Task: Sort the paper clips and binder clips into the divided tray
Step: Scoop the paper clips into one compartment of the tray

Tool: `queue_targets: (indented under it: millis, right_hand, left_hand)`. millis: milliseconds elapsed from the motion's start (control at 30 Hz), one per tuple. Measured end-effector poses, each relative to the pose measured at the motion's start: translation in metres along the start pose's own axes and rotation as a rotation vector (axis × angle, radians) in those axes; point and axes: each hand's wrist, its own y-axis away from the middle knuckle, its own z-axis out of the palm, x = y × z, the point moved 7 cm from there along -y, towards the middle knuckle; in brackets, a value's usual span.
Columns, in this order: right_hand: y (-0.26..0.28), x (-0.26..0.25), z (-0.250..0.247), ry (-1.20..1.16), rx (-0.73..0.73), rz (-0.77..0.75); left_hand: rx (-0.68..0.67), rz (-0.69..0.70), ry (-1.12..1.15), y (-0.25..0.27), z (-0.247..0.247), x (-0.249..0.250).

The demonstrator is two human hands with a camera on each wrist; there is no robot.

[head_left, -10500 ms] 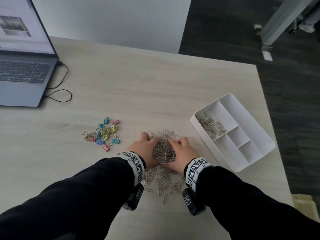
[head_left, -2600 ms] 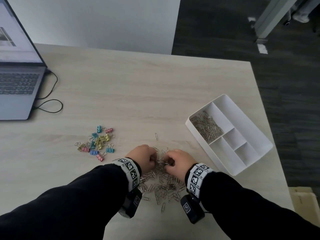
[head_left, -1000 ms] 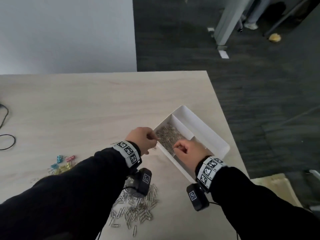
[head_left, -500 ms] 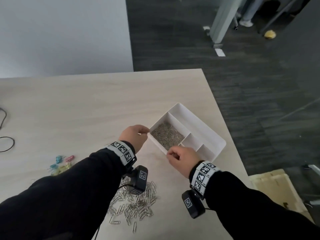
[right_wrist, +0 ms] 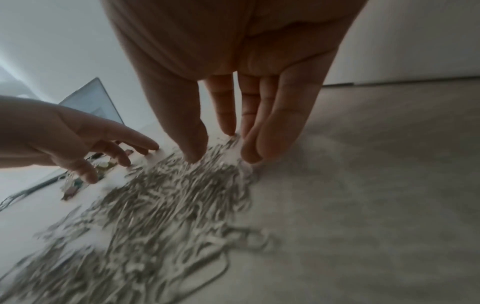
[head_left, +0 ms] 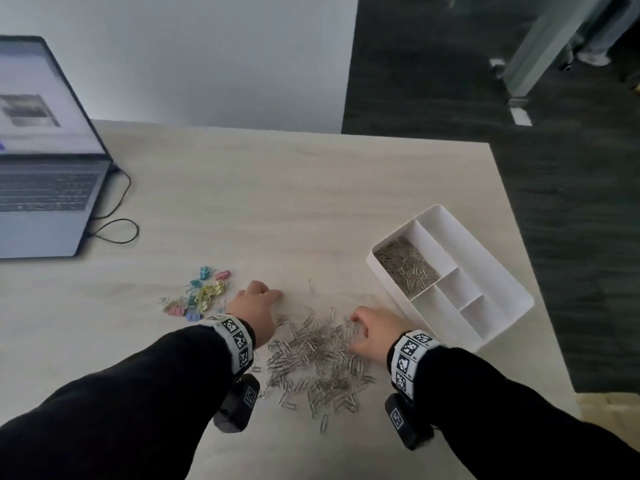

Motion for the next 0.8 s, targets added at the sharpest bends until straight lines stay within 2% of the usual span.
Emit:
queue_targets:
  millis: [267,433,567,800]
  right_hand:
    - [0.005,-0.028,0.033,0.007,-0.093,-0.100]
    - [0.013,-0.037,0.041,0.143,-0.158,-0.140]
    - [0.012,-0.041,0.043,0.152,-0.113,-0.180]
    - [0.010,-0.041,0.045,0.052,-0.041,-0.183]
  left_hand:
    - [-0.067,0.243,0.009,0.030,0.045,0.008]
    - [-0.042,0.301,-0.126,0.032,0.054,0.014]
    - [-0.035,0.354,-0.124,0.031,0.054,0.028]
    - [-0.027,0.345,-0.031,0.025,0.050,0.042]
